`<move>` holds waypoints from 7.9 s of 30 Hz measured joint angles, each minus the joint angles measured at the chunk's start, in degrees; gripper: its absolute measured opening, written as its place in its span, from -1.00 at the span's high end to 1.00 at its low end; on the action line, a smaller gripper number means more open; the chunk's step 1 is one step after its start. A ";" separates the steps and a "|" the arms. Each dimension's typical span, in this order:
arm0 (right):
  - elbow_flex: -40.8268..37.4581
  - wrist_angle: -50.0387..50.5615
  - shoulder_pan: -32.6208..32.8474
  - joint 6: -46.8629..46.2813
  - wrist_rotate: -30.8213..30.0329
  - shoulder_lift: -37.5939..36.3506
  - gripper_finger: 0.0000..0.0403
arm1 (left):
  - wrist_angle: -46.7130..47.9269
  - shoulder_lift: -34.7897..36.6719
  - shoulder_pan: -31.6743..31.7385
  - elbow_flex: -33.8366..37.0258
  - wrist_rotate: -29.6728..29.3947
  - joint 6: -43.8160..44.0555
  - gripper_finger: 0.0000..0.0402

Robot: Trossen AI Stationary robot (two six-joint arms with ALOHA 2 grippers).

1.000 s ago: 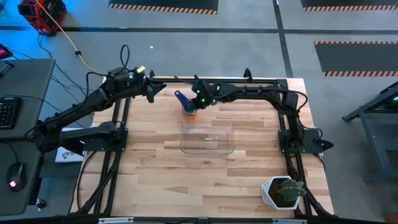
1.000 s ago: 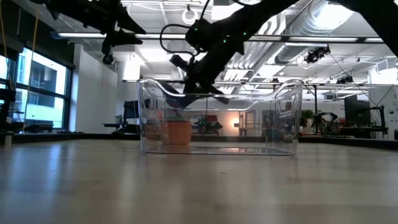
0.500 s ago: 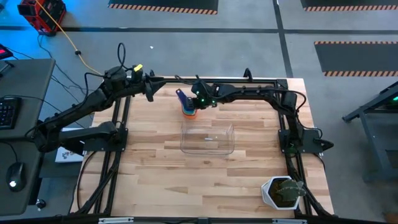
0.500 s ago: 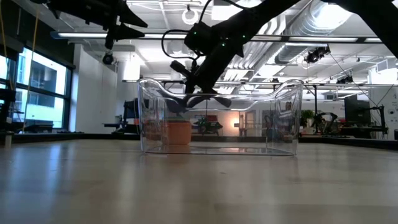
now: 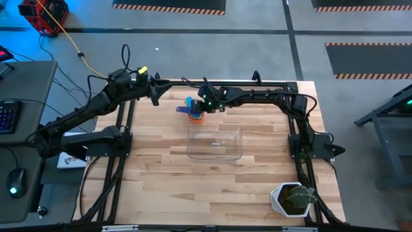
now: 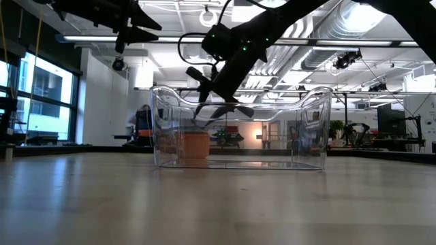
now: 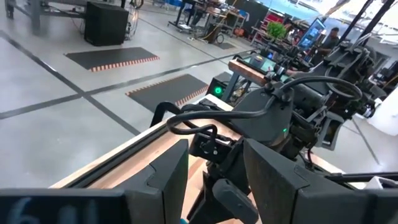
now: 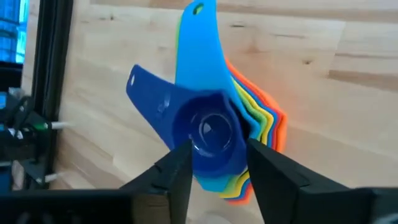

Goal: Nest measuring cups in basket
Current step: Stack the violet measuring cup on top of the light blue measuring cup, then put the stacked measuring cups into the transparent bin

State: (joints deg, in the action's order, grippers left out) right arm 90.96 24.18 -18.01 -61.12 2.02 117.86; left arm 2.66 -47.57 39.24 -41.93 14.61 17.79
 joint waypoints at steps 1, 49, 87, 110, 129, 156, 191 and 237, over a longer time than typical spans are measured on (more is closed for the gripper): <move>0.00 0.02 -0.03 0.79 0.04 0.00 0.29 | 0.00 0.00 0.00 0.00 0.00 -0.02 0.27; -39.26 -11.92 -4.99 17.57 7.36 -36.51 1.00 | 3.61 -41.03 -10.04 -0.07 -7.72 -12.13 1.00; -9.76 -21.39 -5.23 13.51 -2.15 2.15 1.00 | -8.11 -44.11 -3.45 -0.07 -10.19 -15.75 1.00; -5.38 -16.12 -5.86 18.97 1.62 3.51 1.00 | 5.64 -38.73 -1.31 -0.09 -9.83 -15.40 1.00; -9.62 8.99 -9.27 40.37 -3.45 -17.48 1.00 | -0.60 -32.70 0.30 0.50 0.21 -4.84 0.95; -45.13 -21.89 -3.20 16.35 0.84 -40.41 1.00 | -39.22 -33.08 -7.25 23.46 -7.04 42.05 -0.56; -45.07 -21.89 -0.27 15.53 -2.95 -40.37 1.00 | -63.44 -63.15 -6.27 10.19 -5.93 56.96 -0.57; -45.05 -21.72 0.69 16.46 -2.65 -46.45 1.00 | -74.33 -49.54 -2.96 15.76 3.77 56.55 0.65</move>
State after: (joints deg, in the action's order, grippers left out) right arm 45.91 2.46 -17.32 -44.66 -0.62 71.41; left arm -71.68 -97.11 36.28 -26.17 18.38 74.34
